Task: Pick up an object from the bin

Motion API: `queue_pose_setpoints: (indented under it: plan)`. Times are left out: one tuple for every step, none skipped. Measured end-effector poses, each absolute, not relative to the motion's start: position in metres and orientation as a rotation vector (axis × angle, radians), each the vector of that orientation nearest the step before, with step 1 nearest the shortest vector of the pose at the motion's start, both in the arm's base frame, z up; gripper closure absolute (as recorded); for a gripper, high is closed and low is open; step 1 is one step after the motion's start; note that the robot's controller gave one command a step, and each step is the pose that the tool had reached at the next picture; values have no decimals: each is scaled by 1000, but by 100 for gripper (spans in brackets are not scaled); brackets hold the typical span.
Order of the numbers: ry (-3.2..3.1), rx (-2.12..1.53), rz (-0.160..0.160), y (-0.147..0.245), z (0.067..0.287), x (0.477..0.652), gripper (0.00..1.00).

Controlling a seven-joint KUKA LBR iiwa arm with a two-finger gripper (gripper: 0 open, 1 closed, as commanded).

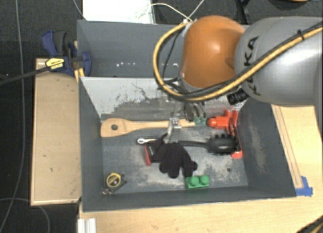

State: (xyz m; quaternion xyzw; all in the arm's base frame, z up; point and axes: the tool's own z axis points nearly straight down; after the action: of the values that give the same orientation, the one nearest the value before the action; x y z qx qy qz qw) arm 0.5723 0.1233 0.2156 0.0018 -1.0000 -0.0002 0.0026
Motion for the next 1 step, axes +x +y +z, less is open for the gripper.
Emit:
queue_pose_setpoints:
  plan:
    - [-3145, -2, -2, 122, 221, 574, 0]
